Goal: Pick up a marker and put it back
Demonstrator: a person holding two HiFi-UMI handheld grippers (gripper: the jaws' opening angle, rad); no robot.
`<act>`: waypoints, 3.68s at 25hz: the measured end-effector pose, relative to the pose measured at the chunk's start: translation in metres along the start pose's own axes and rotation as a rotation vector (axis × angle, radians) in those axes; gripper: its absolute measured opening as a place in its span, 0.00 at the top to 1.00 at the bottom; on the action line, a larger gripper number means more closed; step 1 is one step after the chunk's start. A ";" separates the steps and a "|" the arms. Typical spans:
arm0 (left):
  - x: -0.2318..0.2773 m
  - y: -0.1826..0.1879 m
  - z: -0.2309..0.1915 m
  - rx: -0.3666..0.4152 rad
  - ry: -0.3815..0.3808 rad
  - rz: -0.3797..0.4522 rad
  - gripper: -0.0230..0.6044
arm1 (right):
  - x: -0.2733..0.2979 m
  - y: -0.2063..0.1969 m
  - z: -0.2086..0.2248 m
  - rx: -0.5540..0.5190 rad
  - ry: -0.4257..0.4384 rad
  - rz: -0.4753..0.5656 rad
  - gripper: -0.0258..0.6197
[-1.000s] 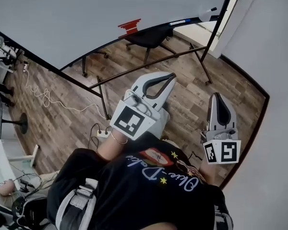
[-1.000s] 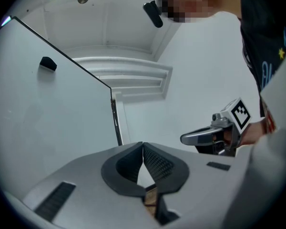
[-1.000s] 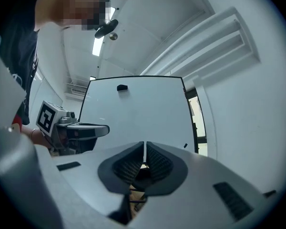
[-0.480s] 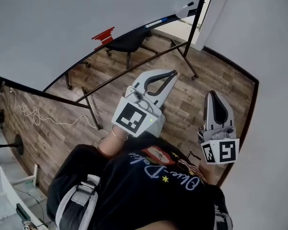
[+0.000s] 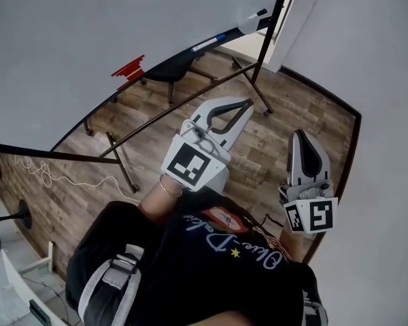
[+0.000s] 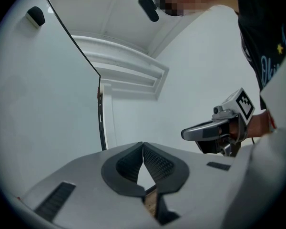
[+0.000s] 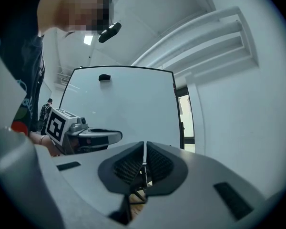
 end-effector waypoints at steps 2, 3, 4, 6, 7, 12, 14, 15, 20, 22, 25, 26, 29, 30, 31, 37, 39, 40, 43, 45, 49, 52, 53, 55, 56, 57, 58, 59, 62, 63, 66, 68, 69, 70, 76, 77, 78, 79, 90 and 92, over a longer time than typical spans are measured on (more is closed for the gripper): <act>0.014 -0.002 -0.008 -0.010 -0.002 0.003 0.96 | 0.010 0.001 0.011 0.000 -0.002 -0.003 0.96; 0.021 -0.003 -0.012 -0.014 -0.003 0.004 0.96 | 0.015 0.001 0.016 0.000 -0.004 -0.004 0.96; 0.028 -0.004 -0.015 -0.014 -0.006 0.004 0.96 | 0.020 0.002 0.022 -0.001 -0.006 -0.004 0.96; 0.042 -0.006 -0.021 -0.008 -0.015 0.002 0.96 | 0.027 0.003 0.033 0.000 -0.014 -0.005 0.96; 0.048 -0.007 -0.023 -0.006 -0.020 0.001 0.96 | 0.031 0.004 0.038 -0.001 -0.018 -0.006 0.96; 0.083 -0.012 -0.045 -0.017 -0.034 0.008 0.96 | 0.057 0.006 0.064 -0.002 -0.036 -0.018 0.96; 0.097 -0.014 -0.054 -0.021 -0.038 0.011 0.96 | 0.067 0.007 0.074 -0.001 -0.042 -0.022 0.96; 0.103 -0.015 -0.058 -0.023 -0.040 0.012 0.96 | 0.072 0.007 0.078 -0.001 -0.046 -0.022 0.96; 0.132 -0.023 -0.079 -0.029 -0.053 0.015 0.96 | 0.096 0.007 0.099 -0.001 -0.063 -0.031 0.96; 0.141 -0.026 -0.087 -0.030 -0.059 0.014 0.96 | 0.105 0.007 0.105 0.001 -0.069 -0.032 0.96; 0.154 -0.029 -0.098 -0.033 -0.073 0.021 0.96 | 0.119 0.008 0.114 -0.004 -0.079 -0.036 0.96; 0.157 -0.031 -0.101 -0.032 -0.078 0.024 0.96 | 0.124 0.008 0.116 -0.006 -0.082 -0.037 0.96; 0.166 -0.037 -0.111 -0.028 -0.087 0.026 0.96 | 0.138 0.007 0.122 -0.009 -0.086 -0.037 0.96; 0.168 -0.038 -0.114 -0.031 -0.088 0.028 0.96 | 0.142 0.007 0.124 -0.011 -0.086 -0.036 0.96; 0.170 -0.040 -0.117 -0.037 -0.087 0.030 0.96 | 0.146 0.008 0.126 -0.013 -0.085 -0.036 0.96; 0.177 -0.046 -0.132 -0.033 -0.060 0.031 0.96 | 0.167 0.006 0.137 -0.011 -0.053 -0.036 0.93; 0.178 -0.047 -0.137 -0.033 -0.045 0.027 0.96 | 0.174 0.006 0.142 -0.009 -0.038 -0.032 0.93; 0.179 -0.047 -0.140 -0.028 -0.034 0.027 0.96 | 0.178 0.006 0.145 -0.008 -0.028 -0.030 0.93; 0.181 -0.049 -0.150 -0.017 0.010 0.018 0.96 | 0.191 0.004 0.156 -0.006 0.011 -0.029 0.92; 0.184 -0.051 -0.154 -0.019 0.045 0.010 0.96 | 0.199 0.004 0.167 -0.008 0.042 -0.024 0.92; 0.195 -0.051 -0.157 0.006 0.124 0.000 0.96 | 0.215 0.006 0.195 -0.016 0.117 0.000 0.92; 0.205 -0.051 -0.159 0.013 0.207 -0.011 0.96 | 0.228 0.006 0.218 -0.013 0.191 0.007 0.91; 0.209 -0.050 -0.161 0.016 0.237 -0.017 0.96 | 0.233 0.006 0.226 -0.014 0.218 0.009 0.90; 0.215 -0.049 -0.162 0.033 0.298 -0.033 0.96 | 0.243 0.004 0.241 -0.009 0.275 0.010 0.90; 0.217 -0.049 -0.161 0.037 0.329 -0.041 0.96 | 0.248 0.002 0.248 -0.004 0.304 0.008 0.90; 0.220 -0.049 -0.160 0.036 0.357 -0.051 0.96 | 0.253 0.001 0.254 -0.001 0.333 0.006 0.90; 0.223 -0.050 -0.159 0.036 0.381 -0.061 0.96 | 0.257 -0.001 0.260 0.000 0.358 0.004 0.89; 0.226 -0.051 -0.158 0.040 0.402 -0.070 0.96 | 0.260 -0.003 0.266 0.000 0.379 0.003 0.89; 0.232 -0.053 -0.154 0.055 0.469 -0.095 0.96 | 0.270 -0.009 0.282 0.011 0.440 0.003 0.89; 0.232 -0.053 -0.153 0.061 0.493 -0.102 0.96 | 0.274 -0.012 0.286 0.017 0.464 0.003 0.88; 0.235 -0.051 -0.150 0.084 0.552 -0.116 0.96 | 0.284 -0.016 0.295 0.028 0.523 0.003 0.88; 0.237 -0.050 -0.149 0.084 0.592 -0.123 0.96 | 0.289 -0.018 0.300 0.032 0.562 0.001 0.87; 0.237 -0.049 -0.148 0.084 0.613 -0.127 0.96 | 0.293 -0.018 0.301 0.033 0.585 -0.001 0.86; 0.238 -0.048 -0.148 0.085 0.632 -0.132 0.96 | 0.297 -0.019 0.303 0.032 0.607 -0.004 0.86; 0.240 -0.045 -0.139 0.119 0.749 -0.177 0.96 | 0.316 -0.028 0.313 0.035 0.731 -0.027 0.84; 0.241 -0.046 -0.137 0.122 0.770 -0.185 0.96 | 0.319 -0.029 0.315 0.035 0.751 -0.028 0.84; 0.241 -0.047 -0.135 0.123 0.788 -0.193 0.96 | 0.321 -0.031 0.316 0.035 0.768 -0.030 0.84; 0.242 -0.048 -0.134 0.125 0.803 -0.200 0.96 | 0.323 -0.032 0.318 0.034 0.783 -0.033 0.83; 0.241 -0.048 -0.113 0.138 0.947 -0.254 0.96 | 0.343 -0.052 0.333 0.042 0.878 -0.062 0.81; 0.240 -0.048 -0.110 0.149 0.963 -0.263 0.96 | 0.344 -0.055 0.332 0.040 0.896 -0.060 0.81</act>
Point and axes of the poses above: the fingertips, and each gripper's own axes: x forward along the fingers, z to its right, y out of its top, the point moved 6 cm from there along -x, backward along the fingers, and after that the axes turned 15 degrees about y, right-handed, at the moved point
